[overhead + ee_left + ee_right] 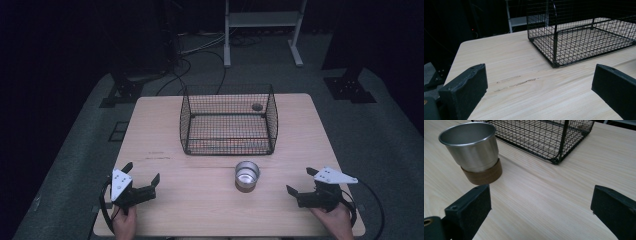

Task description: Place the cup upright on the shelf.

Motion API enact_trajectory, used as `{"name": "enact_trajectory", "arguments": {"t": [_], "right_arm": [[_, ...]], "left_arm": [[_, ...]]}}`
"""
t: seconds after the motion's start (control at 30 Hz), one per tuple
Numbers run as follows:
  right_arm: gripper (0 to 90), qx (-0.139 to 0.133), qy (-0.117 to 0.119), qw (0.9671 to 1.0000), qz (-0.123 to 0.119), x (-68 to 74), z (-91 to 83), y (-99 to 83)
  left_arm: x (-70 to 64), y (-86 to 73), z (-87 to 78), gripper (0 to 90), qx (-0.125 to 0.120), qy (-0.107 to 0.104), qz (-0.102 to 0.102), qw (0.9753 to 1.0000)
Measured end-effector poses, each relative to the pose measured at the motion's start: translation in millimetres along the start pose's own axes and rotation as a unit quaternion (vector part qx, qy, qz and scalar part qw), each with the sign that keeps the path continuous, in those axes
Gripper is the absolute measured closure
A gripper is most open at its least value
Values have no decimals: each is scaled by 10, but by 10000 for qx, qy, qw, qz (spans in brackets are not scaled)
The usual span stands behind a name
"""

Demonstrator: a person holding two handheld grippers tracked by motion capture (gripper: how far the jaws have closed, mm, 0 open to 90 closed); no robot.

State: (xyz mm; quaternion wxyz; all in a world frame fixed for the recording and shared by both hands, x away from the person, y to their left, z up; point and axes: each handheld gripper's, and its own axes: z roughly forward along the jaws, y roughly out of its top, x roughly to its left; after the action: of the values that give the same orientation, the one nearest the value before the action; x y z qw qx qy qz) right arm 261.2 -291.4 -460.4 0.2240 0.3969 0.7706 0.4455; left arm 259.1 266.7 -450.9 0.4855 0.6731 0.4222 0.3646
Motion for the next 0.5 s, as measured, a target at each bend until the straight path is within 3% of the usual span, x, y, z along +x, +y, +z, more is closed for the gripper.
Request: {"name": "enact_trajectory", "arguments": {"t": [0.2, 0.5], "right_arm": [[25, 71, 214, 9994, -246, 109, 48, 68], [25, 120, 382, 9986, -342, 199, 64, 103]], "left_arm": [[0, -2, -4, 0, -4, -2, -2, 10000], [13, -6, -9, 0, -15, 16, 0, 10000]]}}
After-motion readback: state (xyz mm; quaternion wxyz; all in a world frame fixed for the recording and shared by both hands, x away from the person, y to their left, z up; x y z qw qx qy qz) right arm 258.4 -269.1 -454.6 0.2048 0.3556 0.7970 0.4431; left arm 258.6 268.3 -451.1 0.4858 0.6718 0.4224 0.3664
